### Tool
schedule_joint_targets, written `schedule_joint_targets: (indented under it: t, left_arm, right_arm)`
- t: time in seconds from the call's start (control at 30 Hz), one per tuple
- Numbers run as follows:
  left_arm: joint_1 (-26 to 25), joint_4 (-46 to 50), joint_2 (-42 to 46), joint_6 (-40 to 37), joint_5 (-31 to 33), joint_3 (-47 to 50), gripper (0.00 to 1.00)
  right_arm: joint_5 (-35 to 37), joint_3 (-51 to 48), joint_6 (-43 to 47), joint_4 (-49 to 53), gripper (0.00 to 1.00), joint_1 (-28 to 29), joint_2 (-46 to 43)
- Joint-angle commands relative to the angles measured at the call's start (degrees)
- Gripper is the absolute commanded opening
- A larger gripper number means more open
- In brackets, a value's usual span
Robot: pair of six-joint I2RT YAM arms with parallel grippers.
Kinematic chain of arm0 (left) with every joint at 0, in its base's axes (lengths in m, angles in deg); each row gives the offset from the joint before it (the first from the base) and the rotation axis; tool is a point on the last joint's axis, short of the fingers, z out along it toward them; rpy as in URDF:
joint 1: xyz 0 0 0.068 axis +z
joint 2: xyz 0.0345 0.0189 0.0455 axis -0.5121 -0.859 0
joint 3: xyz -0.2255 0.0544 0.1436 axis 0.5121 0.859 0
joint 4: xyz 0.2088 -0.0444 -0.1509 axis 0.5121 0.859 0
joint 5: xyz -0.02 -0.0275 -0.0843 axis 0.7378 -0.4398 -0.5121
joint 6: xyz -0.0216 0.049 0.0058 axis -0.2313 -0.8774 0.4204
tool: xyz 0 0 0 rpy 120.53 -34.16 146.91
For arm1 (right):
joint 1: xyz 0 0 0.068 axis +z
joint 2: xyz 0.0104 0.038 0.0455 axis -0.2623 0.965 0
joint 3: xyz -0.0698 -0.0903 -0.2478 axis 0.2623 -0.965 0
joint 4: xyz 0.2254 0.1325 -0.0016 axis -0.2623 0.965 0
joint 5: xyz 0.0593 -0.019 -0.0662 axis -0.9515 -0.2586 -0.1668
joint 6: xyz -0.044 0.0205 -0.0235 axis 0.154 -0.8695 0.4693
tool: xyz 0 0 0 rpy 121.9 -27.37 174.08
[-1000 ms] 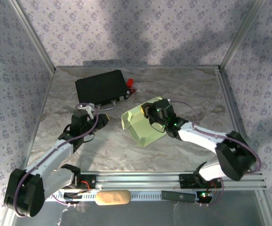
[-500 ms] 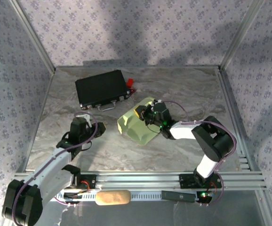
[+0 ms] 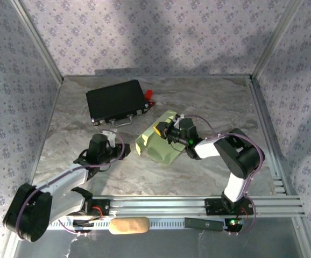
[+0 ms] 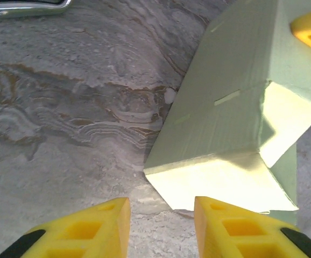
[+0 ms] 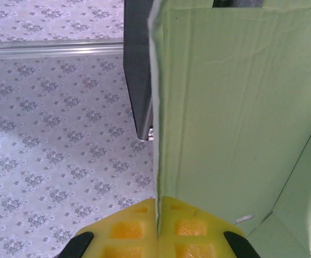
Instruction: Fold the paper box
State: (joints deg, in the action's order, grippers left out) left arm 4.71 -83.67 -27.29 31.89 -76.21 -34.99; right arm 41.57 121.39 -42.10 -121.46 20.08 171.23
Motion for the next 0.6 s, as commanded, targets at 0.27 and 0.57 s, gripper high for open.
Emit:
schedule_joint_targets:
  t: [0.27, 0.57]
  left_arm:
    - [-4.0, -12.5, -4.3, -12.9, -2.5, 0.8, 0.41]
    - [-6.1, -15.8, -10.7, -16.5, -3.0, -1.1, 0.4]
  right_arm:
    - [-3.1, 3.8, 0.0, 1.8, 0.0, -0.6, 2.0]
    - [-3.4, 5.1, -1.0, 1.9, 0.0, -0.6, 2.1]
